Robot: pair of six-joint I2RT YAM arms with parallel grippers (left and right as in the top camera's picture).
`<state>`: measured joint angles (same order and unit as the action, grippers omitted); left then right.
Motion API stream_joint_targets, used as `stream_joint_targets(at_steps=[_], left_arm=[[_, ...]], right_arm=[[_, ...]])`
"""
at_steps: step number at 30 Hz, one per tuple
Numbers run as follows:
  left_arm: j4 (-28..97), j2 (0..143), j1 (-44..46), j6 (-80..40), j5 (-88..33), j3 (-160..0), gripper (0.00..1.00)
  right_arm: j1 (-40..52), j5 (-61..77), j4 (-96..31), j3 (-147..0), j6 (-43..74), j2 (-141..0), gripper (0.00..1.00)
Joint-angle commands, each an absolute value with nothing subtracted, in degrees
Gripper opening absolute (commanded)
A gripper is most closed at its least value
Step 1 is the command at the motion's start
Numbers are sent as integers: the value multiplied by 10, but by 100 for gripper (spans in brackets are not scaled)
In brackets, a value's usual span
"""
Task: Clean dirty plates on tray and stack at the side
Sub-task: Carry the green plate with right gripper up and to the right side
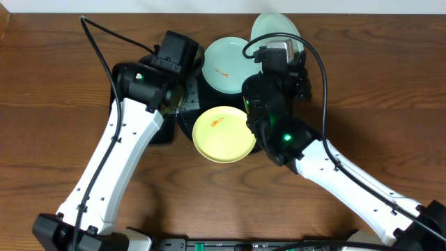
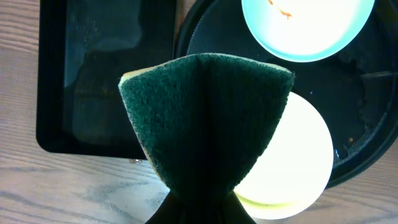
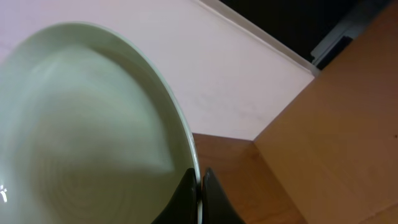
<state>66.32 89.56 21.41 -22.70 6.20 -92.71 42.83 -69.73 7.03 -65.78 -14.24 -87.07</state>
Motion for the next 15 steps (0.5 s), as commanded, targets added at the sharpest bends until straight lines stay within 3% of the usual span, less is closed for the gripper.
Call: stream_joint_targets(at_steps=[1, 8, 15], left_arm=[[663, 890, 211, -239, 69, -931, 8], [659, 890, 211, -241, 66, -931, 8], [638, 888, 211, -218, 3, -931, 7]], right_arm=[[427, -618, 69, -657, -164, -870, 1], [397, -579, 29, -658, -87, -845, 1], [266, -287, -127, -676, 102, -791, 1]])
